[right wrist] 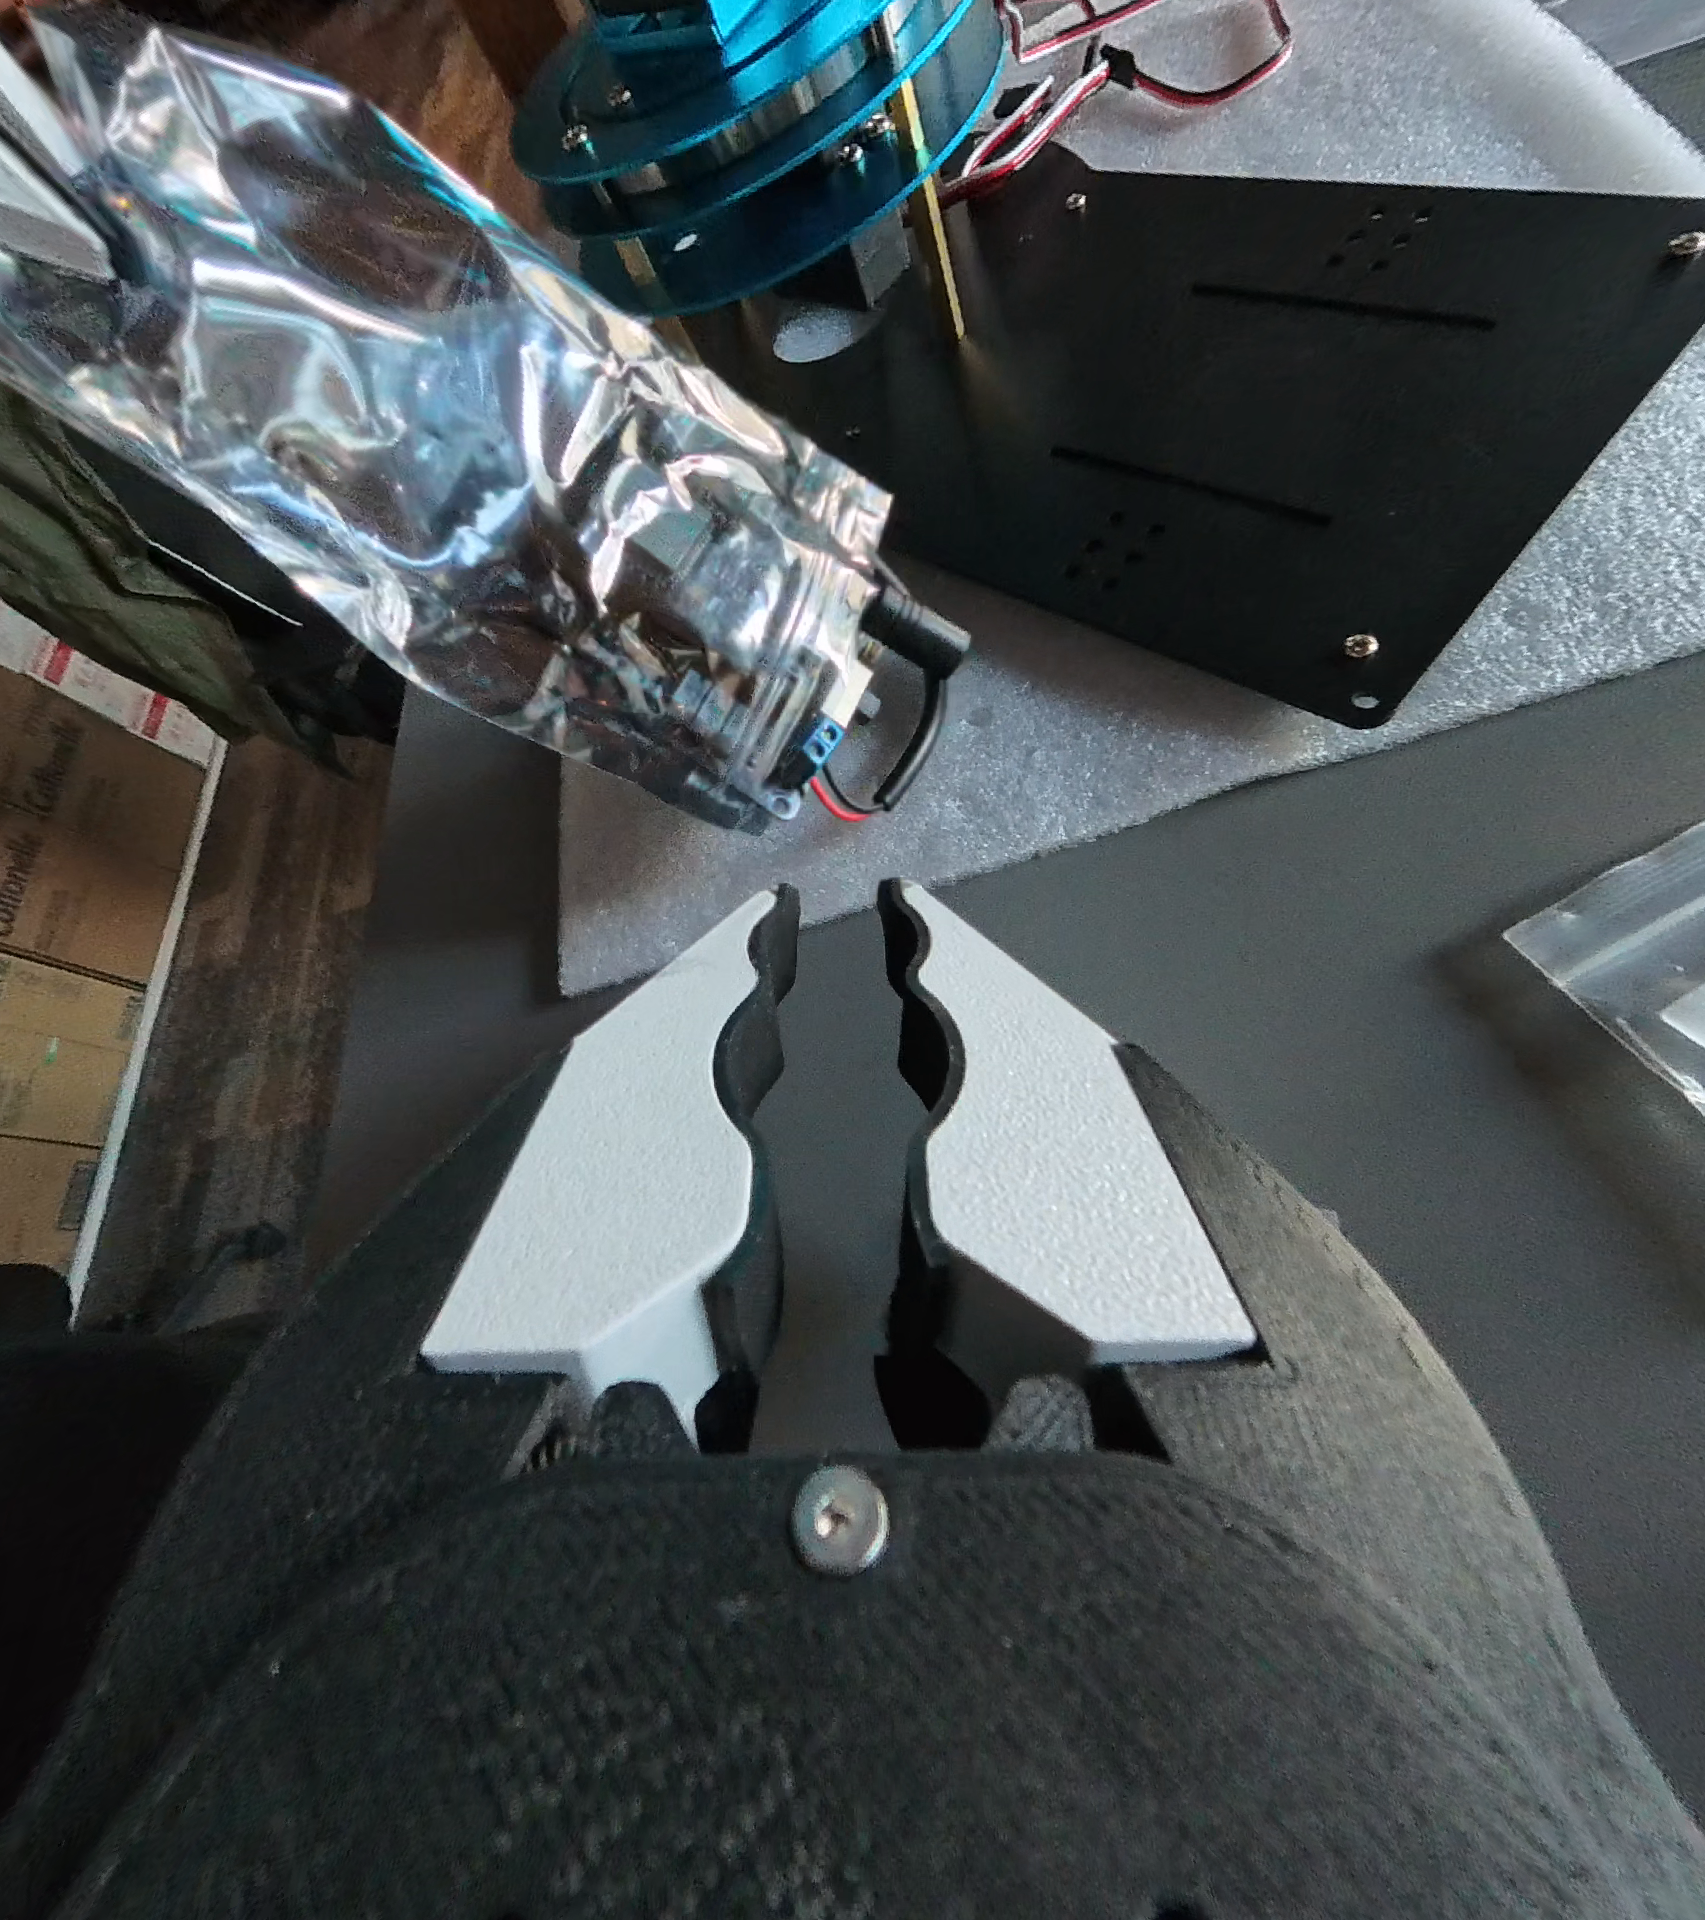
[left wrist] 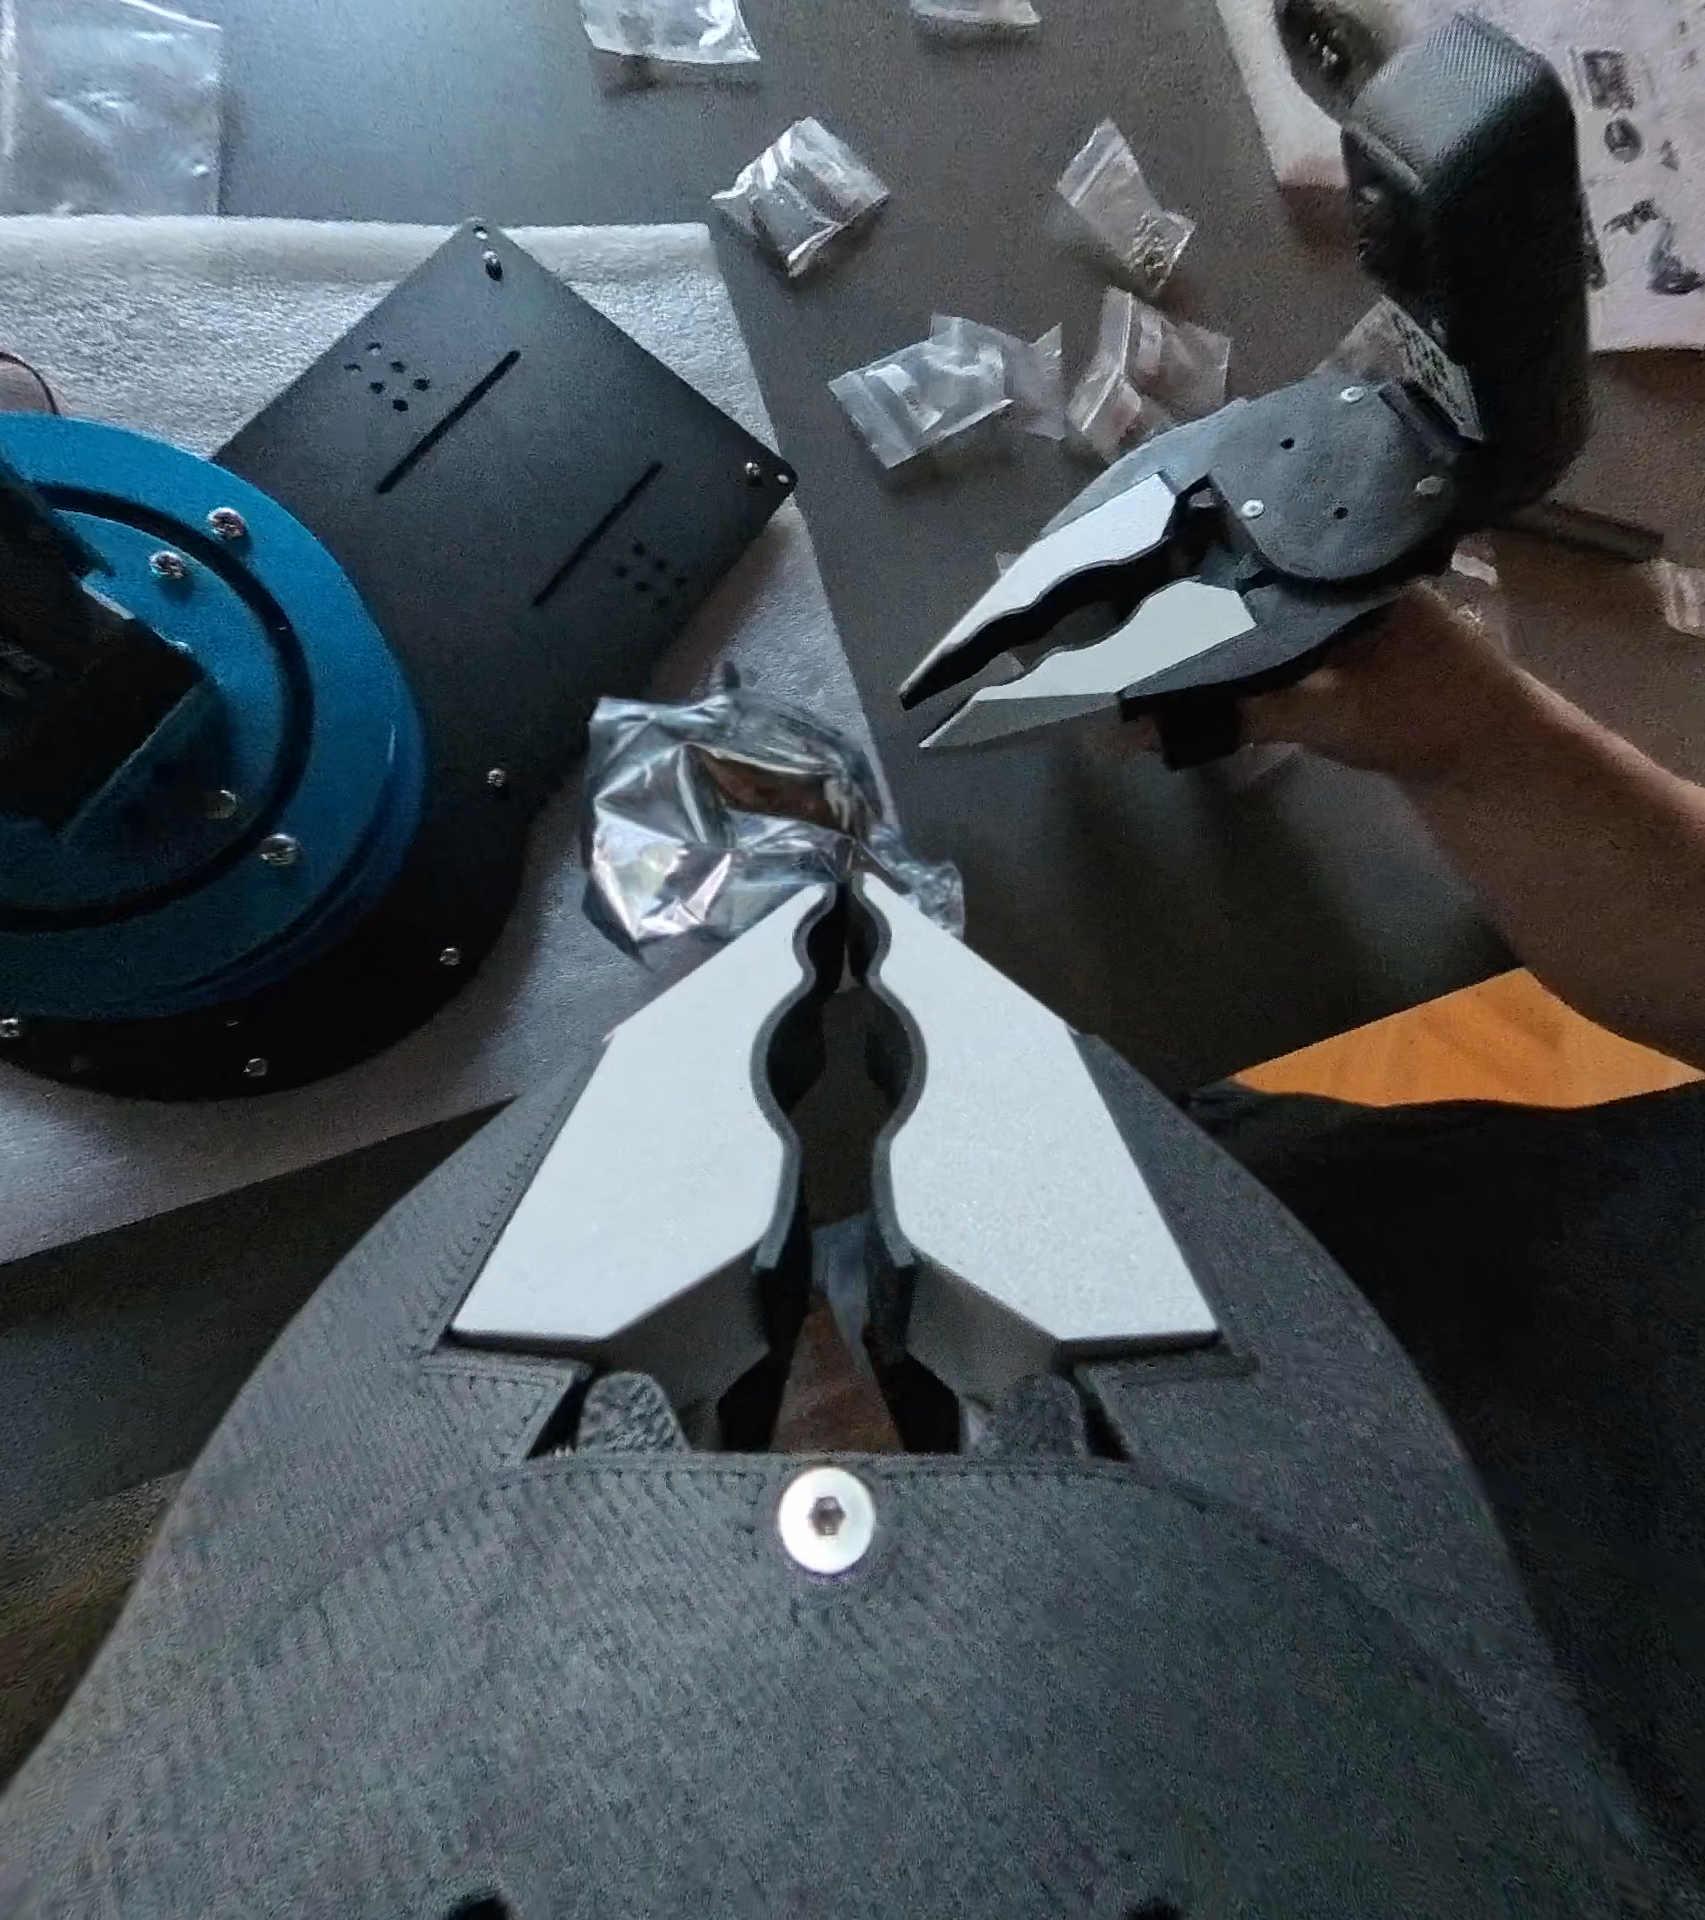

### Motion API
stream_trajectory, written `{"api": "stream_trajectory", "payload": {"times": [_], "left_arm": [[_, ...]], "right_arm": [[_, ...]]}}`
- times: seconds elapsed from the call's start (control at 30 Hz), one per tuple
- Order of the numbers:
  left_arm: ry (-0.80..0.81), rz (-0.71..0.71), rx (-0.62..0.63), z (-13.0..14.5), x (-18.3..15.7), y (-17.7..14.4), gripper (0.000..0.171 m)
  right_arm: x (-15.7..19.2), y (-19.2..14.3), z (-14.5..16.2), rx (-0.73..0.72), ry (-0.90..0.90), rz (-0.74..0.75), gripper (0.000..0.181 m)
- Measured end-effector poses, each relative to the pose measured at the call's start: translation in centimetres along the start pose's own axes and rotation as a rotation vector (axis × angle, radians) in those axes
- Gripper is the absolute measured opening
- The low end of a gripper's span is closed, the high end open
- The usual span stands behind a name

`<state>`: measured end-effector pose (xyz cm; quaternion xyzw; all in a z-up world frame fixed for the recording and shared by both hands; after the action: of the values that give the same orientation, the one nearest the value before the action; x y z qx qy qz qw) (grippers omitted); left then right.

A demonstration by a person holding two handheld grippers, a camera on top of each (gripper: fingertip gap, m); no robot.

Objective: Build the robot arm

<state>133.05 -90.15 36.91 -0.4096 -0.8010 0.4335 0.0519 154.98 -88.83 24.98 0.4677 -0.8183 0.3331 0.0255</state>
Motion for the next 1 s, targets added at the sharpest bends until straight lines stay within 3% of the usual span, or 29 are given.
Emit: {"api": "stream_trajectory", "payload": {"times": [0.17, 0.2, 0.27, 0.3, 0.47, 0.6, 0.77, 0.9, 1.0], "left_arm": [[-0.024, 0.008, -0.025, 0.1, 0.1, -0.7, 0.000], [0.020, -0.048, -0.011, 0.2, 0.3, -0.5, 0.000], [-0.039, 0.020, -0.024, 0.2, 0.1, -0.5, 0.000], [-0.030, -0.034, -0.013, 0.4, 0.6, -0.6, 0.000], [-0.093, 0.010, -0.068, 0.9, 0.7, -0.6, 0.000], [-0.208, 0.034, -0.107, 1.6, 1.5, -1.1, 0.000], [-0.239, 0.054, -0.110, 1.8, 1.8, -0.4, 0.000], [-0.262, 0.087, -0.112, 2.3, 2.0, -0.3, 0.000], [-0.353, 0.141, -0.128, 3.6, 2.7, -0.1, 0.000]], "right_arm": [[0.1, 0.1, 0.1, 0.000, 0.000, -0.019, 0.016], [0.2, 0.2, 0.0, -0.001, -0.009, -0.015, 0.016], [0.6, 0.4, 0.0, 0.005, -0.045, -0.012, 0.016], [0.7, 0.5, 0.0, 0.012, -0.056, -0.004, 0.016], [1.3, 0.9, 0.0, 0.001, -0.104, -0.017, 0.021], [1.9, 0.9, -0.3, -0.032, -0.322, 0.105, 0.028], [3.0, 1.3, -0.1, -0.069, -0.516, 0.174, 0.028], [3.7, 1.2, 0.2, -0.117, -0.658, 0.226, 0.009], [4.0, 1.0, 0.4, -0.137, -0.698, 0.210, 0.010]]}}
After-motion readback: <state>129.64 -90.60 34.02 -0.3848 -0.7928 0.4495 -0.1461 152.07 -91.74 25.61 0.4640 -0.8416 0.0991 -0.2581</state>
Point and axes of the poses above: each gripper's, where its closed fingertips meet, y out along the fingers, z out of its underside, x = y × z across the jaws, the point moved 10 cm from there along -y, back along the fingers
